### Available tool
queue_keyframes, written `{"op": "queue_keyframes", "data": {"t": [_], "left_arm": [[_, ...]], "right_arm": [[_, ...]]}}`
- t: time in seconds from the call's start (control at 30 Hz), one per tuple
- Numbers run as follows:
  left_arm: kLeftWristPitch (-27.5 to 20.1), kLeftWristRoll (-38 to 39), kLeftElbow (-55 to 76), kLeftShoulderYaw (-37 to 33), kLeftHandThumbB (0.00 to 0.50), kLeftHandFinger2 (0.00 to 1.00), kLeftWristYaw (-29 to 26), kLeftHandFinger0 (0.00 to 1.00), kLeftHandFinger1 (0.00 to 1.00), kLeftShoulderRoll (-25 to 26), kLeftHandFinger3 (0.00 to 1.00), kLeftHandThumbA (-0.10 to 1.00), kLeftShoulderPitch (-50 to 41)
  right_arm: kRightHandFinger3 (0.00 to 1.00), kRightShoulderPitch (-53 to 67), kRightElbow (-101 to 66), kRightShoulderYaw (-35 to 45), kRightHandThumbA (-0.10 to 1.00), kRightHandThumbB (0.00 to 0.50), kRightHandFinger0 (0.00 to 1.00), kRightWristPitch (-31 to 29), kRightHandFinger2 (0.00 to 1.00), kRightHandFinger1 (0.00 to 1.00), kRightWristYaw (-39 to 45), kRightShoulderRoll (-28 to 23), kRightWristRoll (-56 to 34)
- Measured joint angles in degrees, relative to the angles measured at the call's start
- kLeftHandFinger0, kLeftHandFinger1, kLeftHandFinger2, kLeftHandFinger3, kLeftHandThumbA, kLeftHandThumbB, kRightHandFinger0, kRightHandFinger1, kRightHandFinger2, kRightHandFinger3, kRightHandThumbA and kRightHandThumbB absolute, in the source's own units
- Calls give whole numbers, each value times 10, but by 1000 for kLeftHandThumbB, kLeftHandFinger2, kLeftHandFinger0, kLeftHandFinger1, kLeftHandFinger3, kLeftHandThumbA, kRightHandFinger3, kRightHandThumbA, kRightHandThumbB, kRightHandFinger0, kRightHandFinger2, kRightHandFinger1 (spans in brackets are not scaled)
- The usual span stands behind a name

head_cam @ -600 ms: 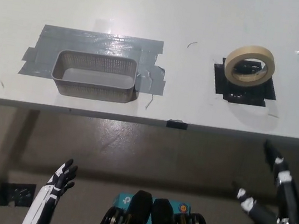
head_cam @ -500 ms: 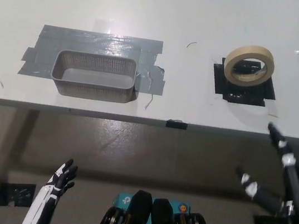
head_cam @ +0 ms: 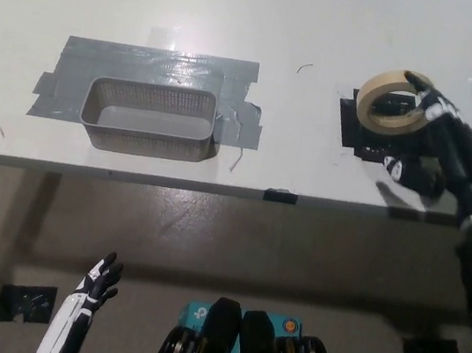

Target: The robot picks the tape placed on the black area with right hand and places it in the small grey container.

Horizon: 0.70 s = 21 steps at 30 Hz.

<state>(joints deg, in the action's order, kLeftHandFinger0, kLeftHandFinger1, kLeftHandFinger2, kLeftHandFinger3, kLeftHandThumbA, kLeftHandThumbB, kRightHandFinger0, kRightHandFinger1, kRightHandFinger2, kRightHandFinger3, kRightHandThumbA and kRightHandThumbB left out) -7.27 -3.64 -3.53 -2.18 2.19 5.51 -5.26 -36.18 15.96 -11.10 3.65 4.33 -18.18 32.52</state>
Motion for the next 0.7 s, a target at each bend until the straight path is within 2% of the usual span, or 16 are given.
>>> {"op": "queue_keyframes", "data": {"t": [0.27, 0.7], "left_arm": [[-8, -12, 0, -2, 150, 1000, 0, 1000, 1000, 0, 1000, 1000, 3], [-10, -23, 1, -2, 140, 1000, 0, 1000, 1000, 2, 1000, 1000, 4]], "right_arm": [[1000, -109, 137, -59, 771, 458, 1000, 58, 1000, 1000, -19, -4, 77], [1000, -119, 186, -81, 801, 463, 1000, 91, 1000, 1000, -38, -4, 101]]}}
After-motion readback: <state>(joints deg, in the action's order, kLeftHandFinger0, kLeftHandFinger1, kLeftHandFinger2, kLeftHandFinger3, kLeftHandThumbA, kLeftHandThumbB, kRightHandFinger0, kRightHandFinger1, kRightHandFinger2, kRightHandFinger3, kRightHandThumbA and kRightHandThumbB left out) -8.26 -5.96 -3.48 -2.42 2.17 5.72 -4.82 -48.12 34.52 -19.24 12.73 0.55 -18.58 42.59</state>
